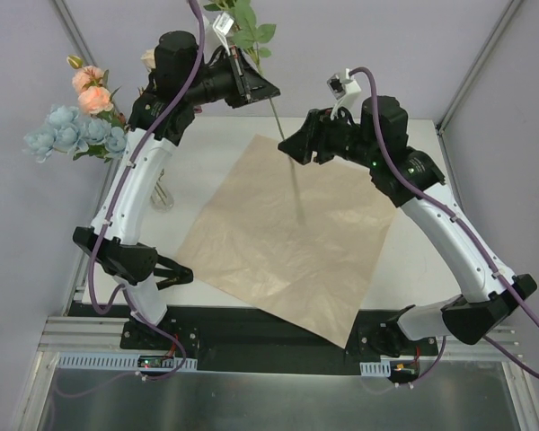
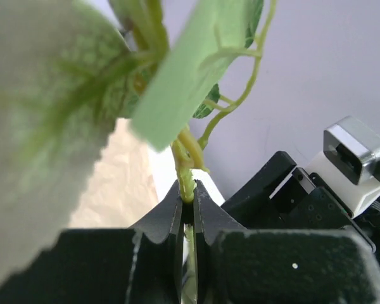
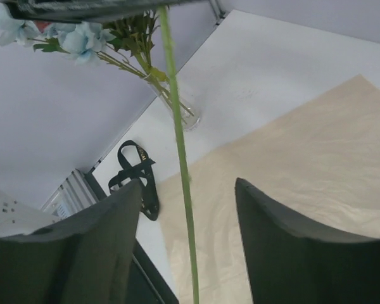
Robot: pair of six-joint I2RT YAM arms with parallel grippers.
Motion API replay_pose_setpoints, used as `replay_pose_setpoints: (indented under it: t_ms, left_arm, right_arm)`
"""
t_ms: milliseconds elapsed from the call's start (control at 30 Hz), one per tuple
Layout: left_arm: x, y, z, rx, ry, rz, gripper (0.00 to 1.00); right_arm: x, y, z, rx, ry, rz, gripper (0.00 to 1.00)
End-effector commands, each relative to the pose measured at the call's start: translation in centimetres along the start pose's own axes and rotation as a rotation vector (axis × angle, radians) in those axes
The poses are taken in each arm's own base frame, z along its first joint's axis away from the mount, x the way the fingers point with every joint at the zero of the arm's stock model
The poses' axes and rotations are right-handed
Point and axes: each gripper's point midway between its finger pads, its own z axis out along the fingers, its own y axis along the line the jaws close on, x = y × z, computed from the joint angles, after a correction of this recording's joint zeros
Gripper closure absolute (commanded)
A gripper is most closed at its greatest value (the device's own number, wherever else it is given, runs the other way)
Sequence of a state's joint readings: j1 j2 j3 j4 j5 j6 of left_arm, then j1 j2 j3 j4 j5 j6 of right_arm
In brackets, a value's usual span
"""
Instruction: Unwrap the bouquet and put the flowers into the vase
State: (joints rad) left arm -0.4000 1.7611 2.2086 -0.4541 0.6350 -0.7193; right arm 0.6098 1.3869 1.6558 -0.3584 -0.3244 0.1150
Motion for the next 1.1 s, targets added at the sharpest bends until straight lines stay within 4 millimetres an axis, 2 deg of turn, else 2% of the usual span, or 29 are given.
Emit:
replay_pose_setpoints:
  t_ms: [0,33,67,100,167,200,267,400,433,467,567,733,867,933,1067]
  left_arm:
    - [-4.5,-6.6,-5.7,0.040,-0.227,0.334,1.00]
    - [-5.5,-6.5,-6.5,-0.007,-0.281,0.399,1.00]
    - [-6.0,-6.8,-7.3,-0.029,-0.314,0.432,1.00]
    - [-6.9,-7.4,-8.9,-0.061,-0.364,0.461,1.00]
    - [-8.6,-7.3,-11.0,-0.110,-0.434,0.467,1.00]
    - [-10.2,-6.8,-13.4,-0.154,-0.490,0.453,1.00]
    - [-11.2,-6.5,-15.6,-0.183,-0.540,0.387,1.00]
    - [-12.8,-6.5,-21.8,-0.292,-0.660,0.435,1.00]
    - [-13.4,-5.6,-23.5,-0.351,-0.694,0.435,1.00]
    - [-13.4,-6.0,-24.5,-0.361,-0.710,0.449,1.00]
    - [-13.4,-5.8,-26.1,-0.406,-0.723,0.479,1.00]
    - [-14.1,-4.3,-27.8,-0.548,-0.763,0.541,1.00]
    - [-14.6,-1.6,-28.9,-0.688,-0.768,0.555,1.00]
    - [-15.3,-0.4,-30.2,-0.787,-0.803,0.570,1.00]
    - [-16.8,2.3,-30.2,-0.873,-0.804,0.579,1.00]
  right_arm:
    - [-1.1,-1.2,-1.1,0.082,-0.030,-0.033,0.32]
    - [-0.9,-1.9,-1.1,0.106,-0.027,-0.024,0.29]
    - [-0.8,-3.0,-1.2,0.134,-0.023,-0.002,0.28]
    - [-0.3,-3.8,-1.0,0.149,-0.004,0.020,0.28]
    - [0.2,-5.1,-1.0,0.167,0.019,0.068,0.28]
    - [0.8,-5.7,-0.7,0.178,0.043,0.086,0.28]
    - [1.5,-6.5,-0.5,0.189,0.071,0.104,0.28]
    - [3.0,-7.5,0.3,0.196,0.133,0.139,0.28]
    - [3.2,-7.7,0.4,0.197,0.141,0.144,0.28]
    - [3.6,-8.0,0.6,0.196,0.156,0.153,0.28]
    - [4.0,-8.2,0.8,0.192,0.182,0.158,0.28]
    - [4.9,-8.8,0.9,0.193,0.226,0.168,0.28]
    - [5.6,-9.3,0.7,0.195,0.252,0.181,0.28]
    - [5.8,-9.5,0.7,0.198,0.259,0.181,0.28]
    - [6.8,-10.3,0.6,0.206,0.286,0.196,0.28]
